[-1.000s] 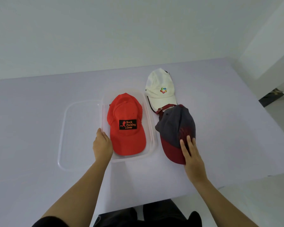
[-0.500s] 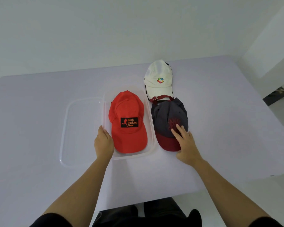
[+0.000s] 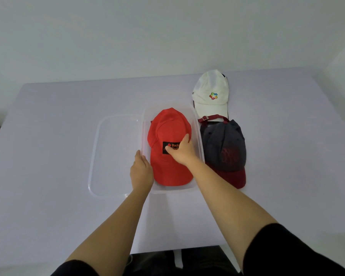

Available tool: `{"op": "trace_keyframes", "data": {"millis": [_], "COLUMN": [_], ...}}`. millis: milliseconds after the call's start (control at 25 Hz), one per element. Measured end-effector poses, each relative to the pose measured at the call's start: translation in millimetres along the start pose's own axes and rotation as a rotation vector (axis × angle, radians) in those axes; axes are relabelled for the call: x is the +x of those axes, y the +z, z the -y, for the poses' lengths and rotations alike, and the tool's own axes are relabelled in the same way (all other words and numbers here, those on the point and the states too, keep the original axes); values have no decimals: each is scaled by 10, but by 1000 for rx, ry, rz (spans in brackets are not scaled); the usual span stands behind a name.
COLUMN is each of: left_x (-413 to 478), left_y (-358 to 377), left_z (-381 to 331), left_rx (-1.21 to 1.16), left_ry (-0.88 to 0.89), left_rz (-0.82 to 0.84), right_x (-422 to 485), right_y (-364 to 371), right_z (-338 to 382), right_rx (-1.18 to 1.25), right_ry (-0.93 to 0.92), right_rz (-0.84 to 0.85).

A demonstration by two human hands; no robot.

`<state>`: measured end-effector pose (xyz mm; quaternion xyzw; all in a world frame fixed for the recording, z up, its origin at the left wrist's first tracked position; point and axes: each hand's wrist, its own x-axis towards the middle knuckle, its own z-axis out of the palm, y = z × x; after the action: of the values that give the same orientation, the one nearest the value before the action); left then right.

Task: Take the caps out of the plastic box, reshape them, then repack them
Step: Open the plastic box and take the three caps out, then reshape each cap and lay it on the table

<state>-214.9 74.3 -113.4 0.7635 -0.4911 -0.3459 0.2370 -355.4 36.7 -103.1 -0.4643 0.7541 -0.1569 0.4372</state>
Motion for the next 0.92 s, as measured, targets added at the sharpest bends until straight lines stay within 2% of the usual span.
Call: {"op": "trace_keyframes", "data": {"millis": [80,240,320,400,480,560,680,800,920], "left_x": [28,74,61,38,36,60,31,-103,-300], "left_y": [-3,-31,-82,-185,-280,-322,-264,-26,410], "left_z": [16,24,-26,-165,-446,-754,-1185,-1600,-1993], "left_rx": [2,-80,-105,-167,-306,-414,-445,-469,-487], "left_ry": [4,-6,51,182,247,271,422,528,587], "left_rz": [12,89,11,-107,-53,26,-15,-46,-26], "right_x": [78,-6,-106,-232,-357,-471,-591,-602,-535], "right_y": [-2,44,-4,-91,-219,-360,-607,-936,-1398], "right_z": [-16,-6,40,81,144,240,352,270,-40], "right_rx": [3,-34,65,205,267,263,252,249,249], "right_ry": [-2,-192,-235,-289,-388,-507,-650,-629,-585], "right_rz": [-13,-86,-67,-90,-194,-373,-658,-844,-928]}}
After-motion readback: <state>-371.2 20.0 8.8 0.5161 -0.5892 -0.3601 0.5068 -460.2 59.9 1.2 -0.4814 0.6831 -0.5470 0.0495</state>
